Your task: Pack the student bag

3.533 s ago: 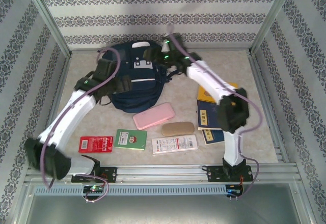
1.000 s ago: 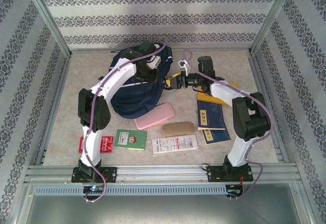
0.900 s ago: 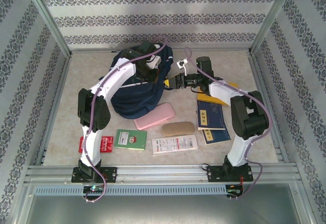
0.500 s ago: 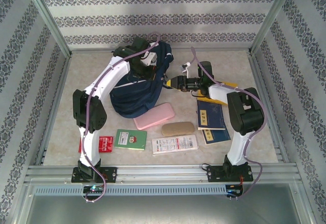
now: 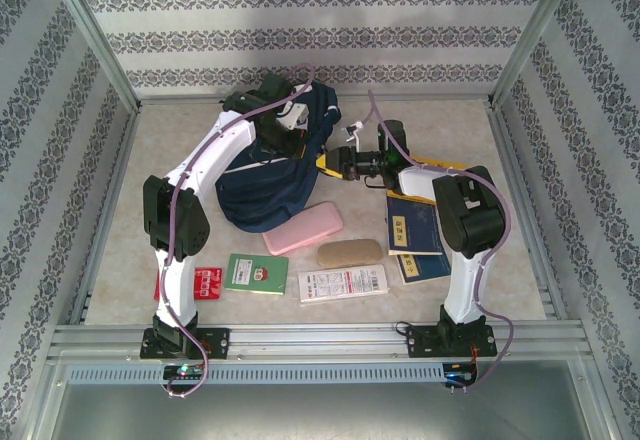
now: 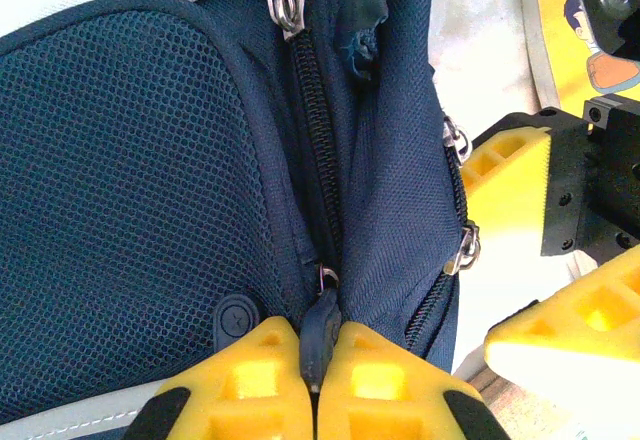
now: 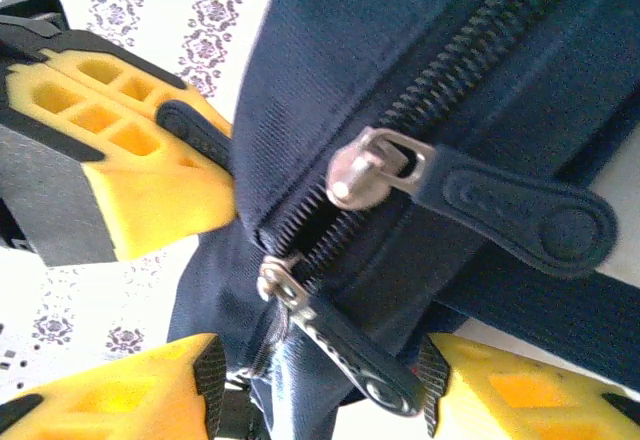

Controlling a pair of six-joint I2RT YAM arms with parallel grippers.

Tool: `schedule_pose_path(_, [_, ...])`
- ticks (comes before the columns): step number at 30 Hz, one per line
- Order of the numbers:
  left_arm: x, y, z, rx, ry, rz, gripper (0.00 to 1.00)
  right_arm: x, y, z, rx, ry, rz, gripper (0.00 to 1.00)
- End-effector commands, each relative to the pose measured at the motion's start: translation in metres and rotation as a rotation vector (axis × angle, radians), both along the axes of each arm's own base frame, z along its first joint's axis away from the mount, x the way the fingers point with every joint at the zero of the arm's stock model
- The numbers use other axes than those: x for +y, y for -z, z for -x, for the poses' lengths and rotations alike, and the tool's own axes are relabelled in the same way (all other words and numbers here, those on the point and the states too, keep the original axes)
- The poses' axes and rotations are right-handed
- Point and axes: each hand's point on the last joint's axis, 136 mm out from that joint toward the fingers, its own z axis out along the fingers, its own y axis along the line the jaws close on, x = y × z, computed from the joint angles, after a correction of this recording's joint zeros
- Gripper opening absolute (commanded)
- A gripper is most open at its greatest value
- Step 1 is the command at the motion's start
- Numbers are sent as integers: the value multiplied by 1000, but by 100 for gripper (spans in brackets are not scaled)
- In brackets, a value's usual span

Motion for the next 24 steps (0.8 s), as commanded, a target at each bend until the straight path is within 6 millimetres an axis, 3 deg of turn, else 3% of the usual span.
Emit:
schedule_pose_path(1, [-5, -43, -4, -107, 6, 82, 0, 6, -19, -2, -47, -29, -70, 51])
schedule_pose_path(10, [-4, -41, -5, -104, 2, 81, 0, 0, -18, 1, -25, -27, -72, 35])
schedule_pose_path(17, [-5, -41, -7, -103, -2, 85, 0, -2, -10, 6, -25, -29, -56, 29])
schedule_pose_path(24, [-7, -39, -14, -100, -11, 90, 0, -11, -6, 12, -104, 21, 79, 8])
